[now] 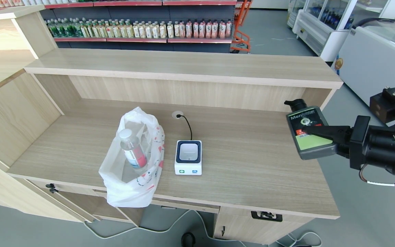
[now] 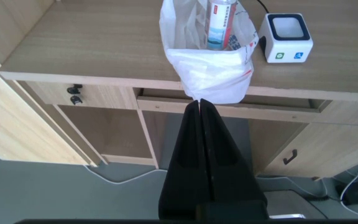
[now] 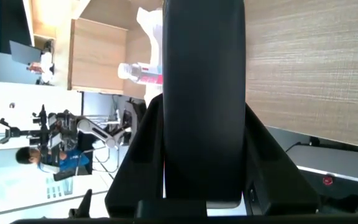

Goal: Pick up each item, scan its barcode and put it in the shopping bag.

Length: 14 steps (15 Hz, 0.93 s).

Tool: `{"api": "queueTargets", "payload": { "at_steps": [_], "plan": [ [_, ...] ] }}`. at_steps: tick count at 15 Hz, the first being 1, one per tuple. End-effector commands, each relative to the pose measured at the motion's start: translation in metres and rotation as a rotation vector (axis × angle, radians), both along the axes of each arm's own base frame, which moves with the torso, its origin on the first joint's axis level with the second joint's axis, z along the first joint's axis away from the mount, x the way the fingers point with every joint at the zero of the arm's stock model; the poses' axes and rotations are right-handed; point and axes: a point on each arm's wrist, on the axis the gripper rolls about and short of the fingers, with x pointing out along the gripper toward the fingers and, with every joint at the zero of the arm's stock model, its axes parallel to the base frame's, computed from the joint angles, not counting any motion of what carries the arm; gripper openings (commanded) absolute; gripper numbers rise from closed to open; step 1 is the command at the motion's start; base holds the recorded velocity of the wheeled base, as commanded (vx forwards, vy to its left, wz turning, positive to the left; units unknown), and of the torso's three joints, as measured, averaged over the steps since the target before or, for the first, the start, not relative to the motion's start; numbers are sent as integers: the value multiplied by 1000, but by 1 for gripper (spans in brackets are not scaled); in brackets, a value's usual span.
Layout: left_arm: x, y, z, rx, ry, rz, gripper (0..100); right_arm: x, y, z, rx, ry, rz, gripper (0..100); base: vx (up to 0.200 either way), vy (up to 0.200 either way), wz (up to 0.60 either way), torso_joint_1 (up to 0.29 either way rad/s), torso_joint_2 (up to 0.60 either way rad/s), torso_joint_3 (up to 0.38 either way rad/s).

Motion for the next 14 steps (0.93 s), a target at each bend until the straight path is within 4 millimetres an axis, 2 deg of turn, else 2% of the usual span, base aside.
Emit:
{"api": "queueTargets", "payload": {
  "at_steps": [1,7,9,11,14],
  "plan": [
    [0,0,0,0,0,0,0,2,0,-1,-7,0,0,0,0,200,0,2,-2,2],
    [0,0,0,0,0,0,0,6,8,-9,-36,26,-37,0,0,200,0,6,1,2],
    [0,0,0,0,0,0,0,18,10,-16,-99,12,-49,0,0,200,0,5,2,2],
    [0,0,0,0,0,0,0,28,12,-26,-176,-1,-73,0,0,0,0,0,0,0],
    [0,0,0,0,0,0,0,49,28,-33,-189,-106,-103,0,0,0,0,0,0,0]
  ]
}}
